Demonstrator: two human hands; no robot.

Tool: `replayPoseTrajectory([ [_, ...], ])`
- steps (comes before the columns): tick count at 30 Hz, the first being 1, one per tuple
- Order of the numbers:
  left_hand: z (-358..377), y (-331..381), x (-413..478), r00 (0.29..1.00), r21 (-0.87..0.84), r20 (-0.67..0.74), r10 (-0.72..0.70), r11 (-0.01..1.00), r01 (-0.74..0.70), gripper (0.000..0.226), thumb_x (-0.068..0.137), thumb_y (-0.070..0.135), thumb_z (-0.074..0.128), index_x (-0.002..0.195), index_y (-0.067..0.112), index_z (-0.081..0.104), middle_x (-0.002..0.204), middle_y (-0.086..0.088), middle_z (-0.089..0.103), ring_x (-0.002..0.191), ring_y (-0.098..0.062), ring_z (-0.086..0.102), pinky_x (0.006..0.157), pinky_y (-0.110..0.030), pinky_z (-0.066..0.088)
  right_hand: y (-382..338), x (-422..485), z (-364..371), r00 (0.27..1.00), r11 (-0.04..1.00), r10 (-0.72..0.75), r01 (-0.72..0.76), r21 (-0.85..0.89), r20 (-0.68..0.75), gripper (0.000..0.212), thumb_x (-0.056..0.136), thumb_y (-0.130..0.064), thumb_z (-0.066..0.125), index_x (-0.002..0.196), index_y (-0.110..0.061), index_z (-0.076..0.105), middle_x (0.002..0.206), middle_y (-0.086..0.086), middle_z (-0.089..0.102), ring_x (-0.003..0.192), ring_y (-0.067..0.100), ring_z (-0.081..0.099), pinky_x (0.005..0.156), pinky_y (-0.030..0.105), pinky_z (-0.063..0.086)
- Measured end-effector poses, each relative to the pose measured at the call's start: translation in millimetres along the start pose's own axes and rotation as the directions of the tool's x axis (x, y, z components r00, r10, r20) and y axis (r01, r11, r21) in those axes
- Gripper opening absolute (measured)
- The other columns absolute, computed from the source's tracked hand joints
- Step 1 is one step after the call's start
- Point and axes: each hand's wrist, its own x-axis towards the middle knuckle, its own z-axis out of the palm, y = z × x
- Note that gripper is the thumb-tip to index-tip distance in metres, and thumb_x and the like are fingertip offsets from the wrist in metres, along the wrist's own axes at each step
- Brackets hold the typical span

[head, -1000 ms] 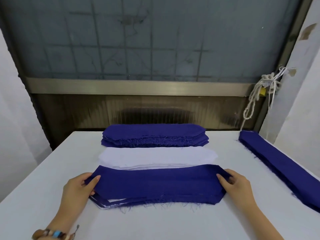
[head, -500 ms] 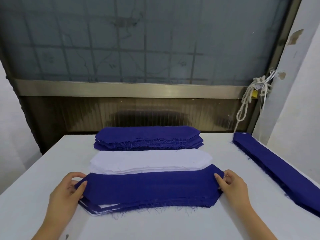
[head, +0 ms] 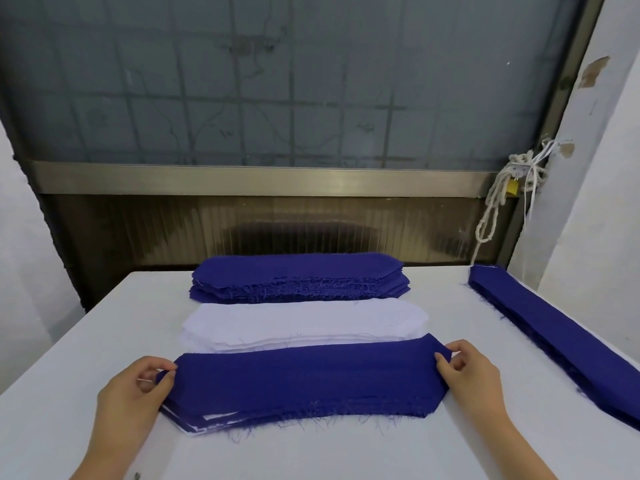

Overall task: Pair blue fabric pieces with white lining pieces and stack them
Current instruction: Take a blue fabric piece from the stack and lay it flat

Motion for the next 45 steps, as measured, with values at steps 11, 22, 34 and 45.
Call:
replayPoseTrajectory([
  [11, -3.6, 3.2, -3.8, 1.000, -0.047, -0.013, -0.010, 0.999, 0.010, 0.025, 0.081, 0.000, 0.071, 0.072, 0.023, 0.073, 0.072, 0.003, 0.070, 0.069, 0.001, 0.060, 0.060, 0.003, 0.037, -1.3, -2.1, -1.2, 0.993, 0.994, -0.112, 0.113, -0.014, 0.033, 0.041, 0.092, -0.008, 0.060, 0.114, -0.041, 0.052, 0.058, 0.005, 0.054, 0.059, 0.018, 0.055, 0.058, 0.017, 0.043],
  [22, -1.1, 3.8, -0.6, 0.998, -0.045, -0.043, -0.036, 0.998, 0.035, 0.024, 0.082, 0.002, 0.071, 0.075, 0.024, 0.072, 0.073, -0.004, 0.066, 0.071, -0.021, 0.065, 0.058, 0.003, 0.036, 3.2, 1.2, 2.0, 0.992, 0.991, -0.119, 0.121, -0.058, 0.032, 0.022, 0.094, -0.011, 0.057, 0.095, -0.030, 0.066, 0.054, -0.003, 0.048, 0.055, 0.015, 0.049, 0.053, 0.010, 0.041],
  [34, -3.0, -0.3, 1.0, 0.991, 0.144, -0.029, 0.132, 0.981, -0.126, 0.037, 0.080, -0.003, 0.070, 0.080, 0.034, 0.067, 0.089, 0.000, 0.059, 0.076, -0.013, 0.056, 0.076, -0.016, 0.042, -1.8, -2.5, 1.5, 0.986, 0.976, -0.166, 0.166, -0.142, 0.017, 0.017, 0.092, -0.011, 0.060, 0.096, -0.027, 0.065, 0.080, -0.002, 0.054, 0.069, 0.010, 0.053, 0.063, 0.018, 0.038],
  [45, -3.9, 23.1, -13.1, 0.817, 0.001, 0.424, 0.391, 0.902, -0.432, 0.040, 0.071, 0.021, 0.084, 0.094, 0.051, 0.072, 0.106, 0.030, 0.066, 0.106, 0.009, 0.056, 0.095, -0.001, 0.033, -12.3, -16.5, -2.6, 0.745, 0.740, -0.611, 0.657, -0.140, 0.266, 0.022, 0.087, -0.027, 0.064, 0.103, -0.043, 0.067, 0.098, -0.020, 0.056, 0.097, 0.000, 0.047, 0.088, 0.009, 0.034],
])
